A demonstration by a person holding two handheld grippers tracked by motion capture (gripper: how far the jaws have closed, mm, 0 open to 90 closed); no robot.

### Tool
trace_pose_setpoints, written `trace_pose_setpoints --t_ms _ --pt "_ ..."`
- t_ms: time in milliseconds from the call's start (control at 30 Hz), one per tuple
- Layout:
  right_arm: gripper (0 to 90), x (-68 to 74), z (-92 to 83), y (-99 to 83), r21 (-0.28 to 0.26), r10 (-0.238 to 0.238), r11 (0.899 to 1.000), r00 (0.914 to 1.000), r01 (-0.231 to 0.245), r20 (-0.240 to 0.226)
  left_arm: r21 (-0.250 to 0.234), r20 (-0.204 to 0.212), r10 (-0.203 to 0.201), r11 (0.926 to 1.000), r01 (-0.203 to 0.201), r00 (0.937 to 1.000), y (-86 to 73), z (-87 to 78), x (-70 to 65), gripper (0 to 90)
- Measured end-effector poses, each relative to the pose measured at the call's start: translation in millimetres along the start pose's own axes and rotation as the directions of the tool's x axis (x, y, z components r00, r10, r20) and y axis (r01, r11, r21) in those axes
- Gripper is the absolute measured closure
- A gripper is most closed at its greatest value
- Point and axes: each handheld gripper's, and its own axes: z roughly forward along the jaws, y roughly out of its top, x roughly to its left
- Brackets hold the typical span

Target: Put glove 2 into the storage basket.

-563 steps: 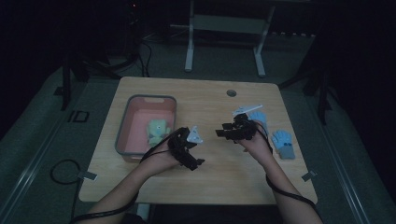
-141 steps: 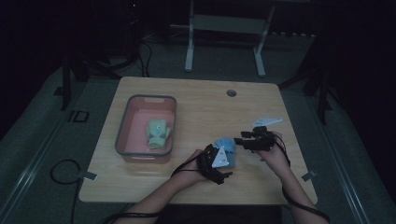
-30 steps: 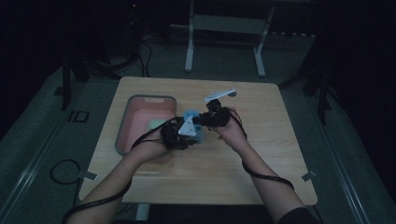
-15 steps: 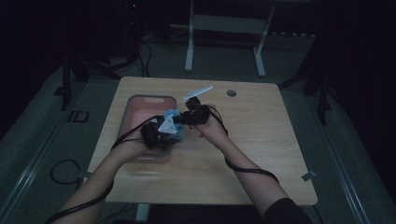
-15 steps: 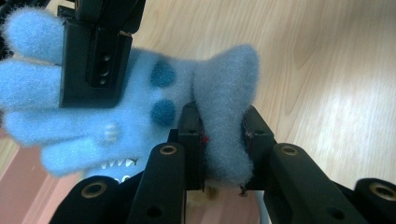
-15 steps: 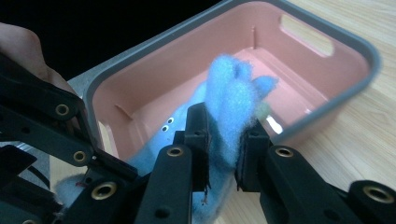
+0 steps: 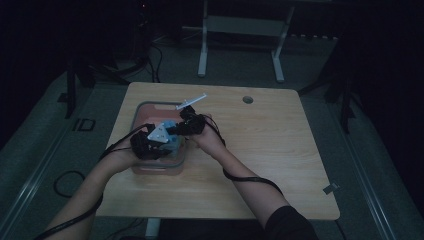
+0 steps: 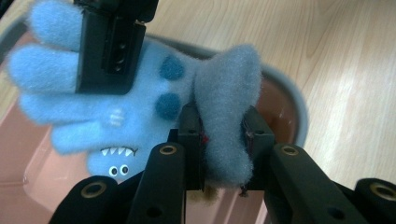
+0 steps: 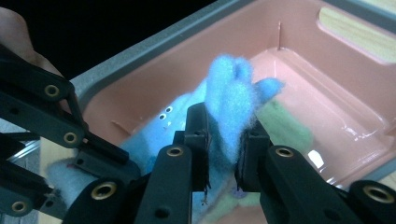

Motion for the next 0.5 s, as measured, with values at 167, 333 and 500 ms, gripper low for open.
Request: trace_pose_setpoints --t_ms 167,333,500 --pt "78.1 -6.9 12.4 -3.6 0.022 0.011 1.000 0.9998 -0.011 0.019 0.015 0.019 -0.009 0.9998 0.009 0.9998 -7.3 12.2 8.6 75.2" --pt "77.8 -16.9 19.9 -5.8 0.035 0.025 0.999 0.9988 -0.026 0.042 0.019 0.036 -0.023 0.9996 0.022 0.9991 -8.2 21.7 17.5 75.1" --pt "77.7 -24.4 28.7 -5.0 0.059 0.028 0.998 0.9982 -0.031 0.053 0.042 0.015 -0.021 0.9989 0.021 0.9997 -9.7 30.1 17.7 75.1"
